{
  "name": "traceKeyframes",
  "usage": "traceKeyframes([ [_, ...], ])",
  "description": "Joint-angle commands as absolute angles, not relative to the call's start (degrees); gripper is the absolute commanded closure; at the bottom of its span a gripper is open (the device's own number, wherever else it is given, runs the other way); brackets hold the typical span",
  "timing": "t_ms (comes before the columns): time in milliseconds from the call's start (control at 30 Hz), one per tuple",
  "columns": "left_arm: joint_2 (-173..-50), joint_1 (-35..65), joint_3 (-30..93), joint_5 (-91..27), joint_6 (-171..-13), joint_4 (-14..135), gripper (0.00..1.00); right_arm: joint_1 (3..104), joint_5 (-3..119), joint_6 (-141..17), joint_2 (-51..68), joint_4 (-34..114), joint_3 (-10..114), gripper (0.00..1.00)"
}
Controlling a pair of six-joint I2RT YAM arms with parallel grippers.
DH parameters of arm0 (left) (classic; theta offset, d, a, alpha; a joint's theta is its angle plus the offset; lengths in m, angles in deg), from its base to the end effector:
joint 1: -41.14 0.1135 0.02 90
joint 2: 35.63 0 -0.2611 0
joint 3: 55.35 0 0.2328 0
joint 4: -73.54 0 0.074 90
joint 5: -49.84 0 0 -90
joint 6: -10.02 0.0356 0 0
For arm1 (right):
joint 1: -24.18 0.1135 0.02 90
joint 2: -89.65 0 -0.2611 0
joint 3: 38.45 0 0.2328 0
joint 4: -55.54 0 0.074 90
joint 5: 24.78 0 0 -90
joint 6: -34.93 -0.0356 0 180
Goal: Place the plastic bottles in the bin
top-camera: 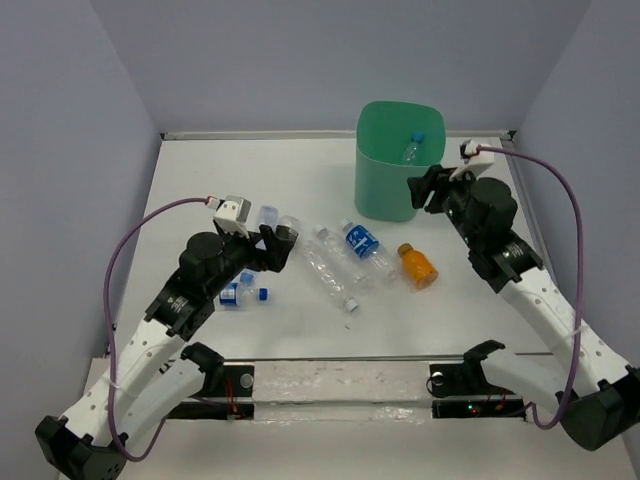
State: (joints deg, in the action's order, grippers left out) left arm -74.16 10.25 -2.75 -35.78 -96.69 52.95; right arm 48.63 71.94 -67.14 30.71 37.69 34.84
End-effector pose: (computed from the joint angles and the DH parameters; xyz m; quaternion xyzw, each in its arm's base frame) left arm 0.1276 -0.0795 0.3203 0.1173 0.7368 -0.2946 0.5972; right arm 0.2020 0.0873 0.3882 -0.0385 0.7272 0.1738 0.6629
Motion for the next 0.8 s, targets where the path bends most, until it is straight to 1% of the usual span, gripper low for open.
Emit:
traceKeyframes([
  [0,-78.87,10.56,-0.78,-35.15,-103.34,52.71,0.06,48.53,73.04,-74.66,30.76,23.06,22.38,0.33],
  [67,-81.15,10.64,-1.13,-32.45,-105.29,53.50,0.06,48.53,74.43,-75.72,30.50,20.84,20.71,0.25],
  [100,-81.68,10.64,-1.39,-31.47,-106.51,54.72,0.06,48.53,75.14,-75.81,30.24,20.31,19.83,0.18],
  [200,-83.35,10.47,-4.55,-28.48,-111.70,58.15,0.06,47.22,75.42,-76.60,27.44,19.60,20.61,0.13],
  [267,-84.75,9.86,-7.45,-29.08,-113.64,60.70,0.06,45.81,73.75,-76.60,25.15,18.90,21.31,0.13],
  [467,-88.54,7.13,-12.46,-33.39,-117.07,66.15,0.01,45.28,72.16,-78.01,18.90,17.14,22.37,0.12],
  [667,-96.52,2.30,-10.01,-39.19,-115.67,66.95,0.01,45.28,71.55,-77.74,14.25,16.26,23.42,0.12],
  [767,-99.95,0.98,-9.13,-42.69,-115.58,68.18,0.01,45.28,72.33,-78.18,11.88,15.65,24.04,0.08],
])
